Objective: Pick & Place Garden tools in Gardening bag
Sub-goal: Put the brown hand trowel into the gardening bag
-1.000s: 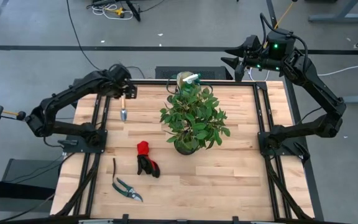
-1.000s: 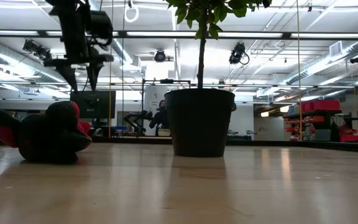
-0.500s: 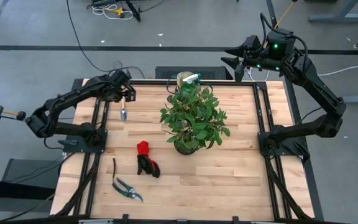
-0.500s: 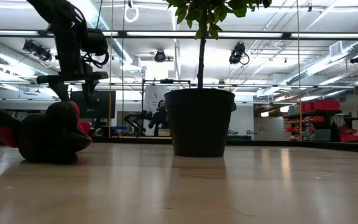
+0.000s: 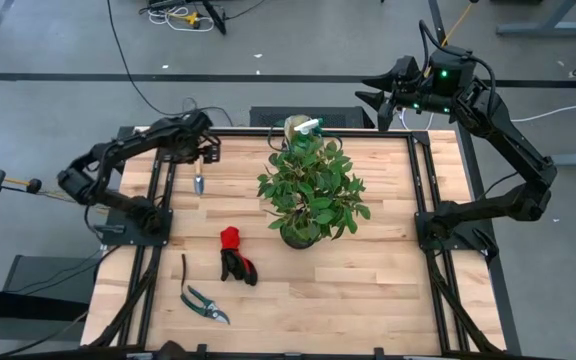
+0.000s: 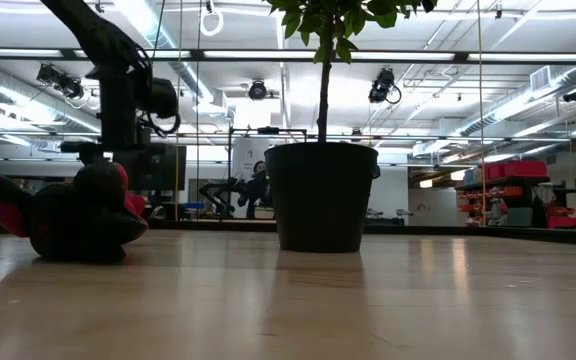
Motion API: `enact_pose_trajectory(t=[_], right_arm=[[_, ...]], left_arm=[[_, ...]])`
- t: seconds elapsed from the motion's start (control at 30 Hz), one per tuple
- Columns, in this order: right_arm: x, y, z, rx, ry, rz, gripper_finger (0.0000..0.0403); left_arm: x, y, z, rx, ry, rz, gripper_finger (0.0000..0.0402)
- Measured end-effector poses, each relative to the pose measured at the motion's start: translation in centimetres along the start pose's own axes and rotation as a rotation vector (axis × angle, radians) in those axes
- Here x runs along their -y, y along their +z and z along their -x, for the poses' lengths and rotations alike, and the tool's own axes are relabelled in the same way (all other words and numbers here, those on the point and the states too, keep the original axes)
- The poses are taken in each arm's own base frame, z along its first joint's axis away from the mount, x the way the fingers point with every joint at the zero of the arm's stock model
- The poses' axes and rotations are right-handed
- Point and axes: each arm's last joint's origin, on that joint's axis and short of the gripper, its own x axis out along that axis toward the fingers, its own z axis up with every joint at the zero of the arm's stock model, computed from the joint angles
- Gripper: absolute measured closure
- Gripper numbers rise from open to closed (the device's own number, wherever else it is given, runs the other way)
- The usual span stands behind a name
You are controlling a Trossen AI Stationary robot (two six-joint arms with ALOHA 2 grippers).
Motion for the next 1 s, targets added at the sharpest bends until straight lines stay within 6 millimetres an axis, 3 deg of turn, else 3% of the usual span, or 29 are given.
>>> enact_pose_trajectory(t=[0.47, 1.0], right_arm=[[0.0, 0.0, 0.0, 0.0, 0.0, 0.0, 0.0208], [0.0, 0.0, 0.0, 0.0, 0.0, 0.004, 0.0208]], left_arm=[[0.9, 0.4, -4.0, -0.107, 0.059, -0.003, 0.0113], [1.0, 0.4, -4.8, -0.115, 0.079, -0.001, 0.0113]])
